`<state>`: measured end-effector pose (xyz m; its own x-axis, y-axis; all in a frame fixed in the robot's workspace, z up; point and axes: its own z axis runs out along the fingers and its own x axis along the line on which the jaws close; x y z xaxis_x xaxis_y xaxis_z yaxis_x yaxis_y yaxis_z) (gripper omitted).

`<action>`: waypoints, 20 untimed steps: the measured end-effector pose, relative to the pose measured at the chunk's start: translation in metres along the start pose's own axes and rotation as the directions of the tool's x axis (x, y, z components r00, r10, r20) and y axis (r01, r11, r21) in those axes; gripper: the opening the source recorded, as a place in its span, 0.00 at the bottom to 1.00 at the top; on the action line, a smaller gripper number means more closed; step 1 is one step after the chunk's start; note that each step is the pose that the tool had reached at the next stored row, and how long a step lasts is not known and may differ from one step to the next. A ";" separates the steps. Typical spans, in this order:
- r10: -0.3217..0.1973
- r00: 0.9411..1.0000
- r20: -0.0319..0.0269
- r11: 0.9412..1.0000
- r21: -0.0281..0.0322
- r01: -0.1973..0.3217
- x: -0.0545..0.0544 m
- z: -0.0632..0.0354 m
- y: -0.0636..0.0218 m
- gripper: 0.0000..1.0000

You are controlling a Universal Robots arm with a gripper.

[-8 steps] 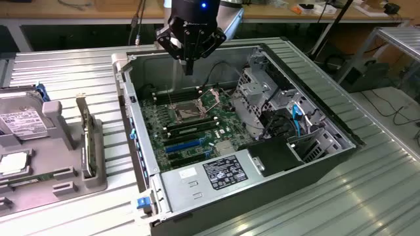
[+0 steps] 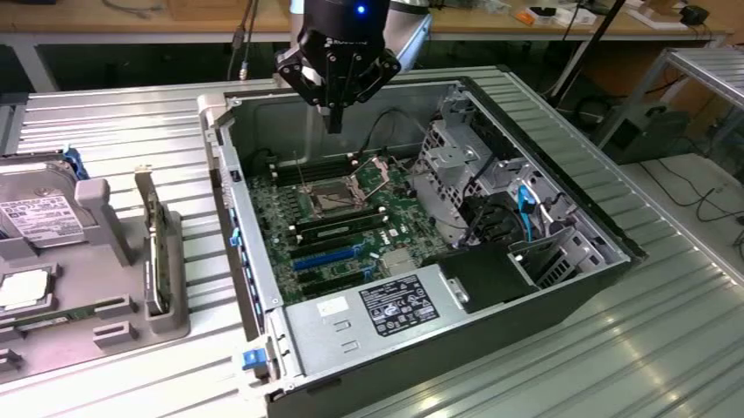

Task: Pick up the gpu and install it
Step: 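Reach for the gpu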

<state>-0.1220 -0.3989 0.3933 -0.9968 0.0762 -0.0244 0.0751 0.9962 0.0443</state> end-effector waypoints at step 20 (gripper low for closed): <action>0.000 1.000 0.000 1.000 0.000 0.000 0.014 0.0006 -0.0011 0.10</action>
<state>-0.1358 -0.3990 0.3924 -0.9968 0.0762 -0.0245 0.0751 0.9962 0.0444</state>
